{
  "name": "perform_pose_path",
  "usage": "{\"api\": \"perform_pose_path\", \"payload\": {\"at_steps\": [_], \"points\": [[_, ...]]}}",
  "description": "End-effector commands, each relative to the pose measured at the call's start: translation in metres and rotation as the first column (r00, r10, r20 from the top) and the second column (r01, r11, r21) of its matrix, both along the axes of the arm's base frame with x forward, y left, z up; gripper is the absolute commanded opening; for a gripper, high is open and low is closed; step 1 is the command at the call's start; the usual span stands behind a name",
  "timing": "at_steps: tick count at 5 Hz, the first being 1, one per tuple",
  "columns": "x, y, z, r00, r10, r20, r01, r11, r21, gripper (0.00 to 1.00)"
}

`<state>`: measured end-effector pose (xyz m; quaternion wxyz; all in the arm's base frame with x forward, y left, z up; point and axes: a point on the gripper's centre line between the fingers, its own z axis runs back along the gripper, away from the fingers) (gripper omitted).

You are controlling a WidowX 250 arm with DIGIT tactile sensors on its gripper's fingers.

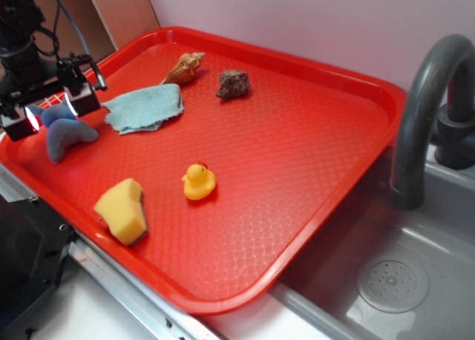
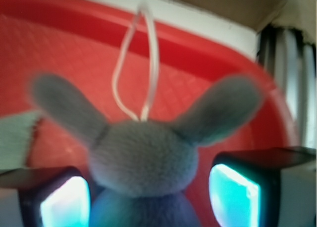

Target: Grab the gray animal.

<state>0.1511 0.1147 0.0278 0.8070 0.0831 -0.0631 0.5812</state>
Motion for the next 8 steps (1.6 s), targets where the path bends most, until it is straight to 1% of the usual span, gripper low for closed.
{"api": "perform_pose_path", "payload": {"at_steps": [1, 2, 3, 4, 5, 6, 7, 8], "points": [[-0.004, -0.001, -0.008, 1.000, -0.027, -0.008, 0.027, 0.999, 0.032, 0.00], [-0.007, -0.005, -0.001, 1.000, -0.017, 0.004, 0.017, 0.999, 0.031, 0.00], [-0.002, -0.008, 0.019, 0.996, -0.088, 0.028, 0.088, 0.996, 0.009, 0.00], [0.008, -0.022, 0.062, 0.963, -0.265, 0.047, 0.268, 0.962, -0.061, 0.00], [0.022, -0.045, 0.108, 0.861, -0.488, 0.144, 0.505, 0.852, -0.134, 0.00], [0.030, -0.068, 0.149, 0.702, -0.672, 0.236, 0.709, 0.691, -0.143, 0.00], [0.034, -0.090, 0.178, 0.615, -0.733, 0.291, 0.783, 0.612, -0.112, 0.00], [0.030, -0.107, 0.193, 0.531, -0.795, 0.294, 0.842, 0.533, -0.082, 0.00]]}}
